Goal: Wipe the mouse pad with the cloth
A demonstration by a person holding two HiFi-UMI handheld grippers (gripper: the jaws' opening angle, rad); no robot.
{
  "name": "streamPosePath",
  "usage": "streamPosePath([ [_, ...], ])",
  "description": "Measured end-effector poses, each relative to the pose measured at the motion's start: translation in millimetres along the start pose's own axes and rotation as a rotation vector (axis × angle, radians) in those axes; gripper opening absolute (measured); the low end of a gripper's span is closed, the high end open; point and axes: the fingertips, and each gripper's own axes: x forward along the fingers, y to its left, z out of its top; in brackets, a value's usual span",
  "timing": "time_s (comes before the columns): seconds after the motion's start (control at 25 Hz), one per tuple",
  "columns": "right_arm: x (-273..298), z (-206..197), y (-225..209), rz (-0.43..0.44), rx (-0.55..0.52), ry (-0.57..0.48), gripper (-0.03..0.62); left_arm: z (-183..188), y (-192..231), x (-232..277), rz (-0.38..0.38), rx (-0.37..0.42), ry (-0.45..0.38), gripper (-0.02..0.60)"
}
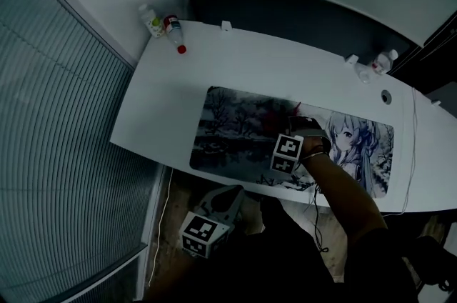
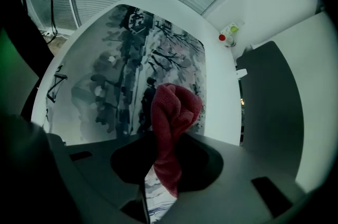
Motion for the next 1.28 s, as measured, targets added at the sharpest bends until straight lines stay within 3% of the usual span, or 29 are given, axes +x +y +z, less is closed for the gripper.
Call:
streamPosePath([
  [0.32, -29.9, -0.2, 45.5, 0.018, -0.009, 0.055, 0.112, -8.8, -7.4, -18.1, -0.044, 0.022, 0.002, 0.005],
  [1.28, -90.2, 9.1, 166.8, 0.021, 0.08, 0.083, 0.112, -41.0, -50.0, -68.3, -0.185, 0.116, 0.041, 0.005],
])
